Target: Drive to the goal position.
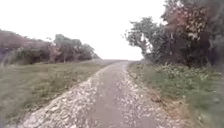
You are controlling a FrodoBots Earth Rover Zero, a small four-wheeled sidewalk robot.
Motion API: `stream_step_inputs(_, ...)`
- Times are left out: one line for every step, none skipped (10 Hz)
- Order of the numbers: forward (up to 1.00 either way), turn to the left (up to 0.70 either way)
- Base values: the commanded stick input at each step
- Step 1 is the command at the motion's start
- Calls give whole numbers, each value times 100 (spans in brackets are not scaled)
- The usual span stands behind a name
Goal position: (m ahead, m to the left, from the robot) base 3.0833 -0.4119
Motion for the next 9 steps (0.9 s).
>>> stream_step_inputs(0,0)
stream_step_inputs(0,0)
stream_step_inputs(0,0)
stream_step_inputs(0,-13)
stream_step_inputs(0,-16)
stream_step_inputs(0,-18)
stream_step_inputs(0,-19)
stream_step_inputs(0,-59)
stream_step_inputs(0,-65)
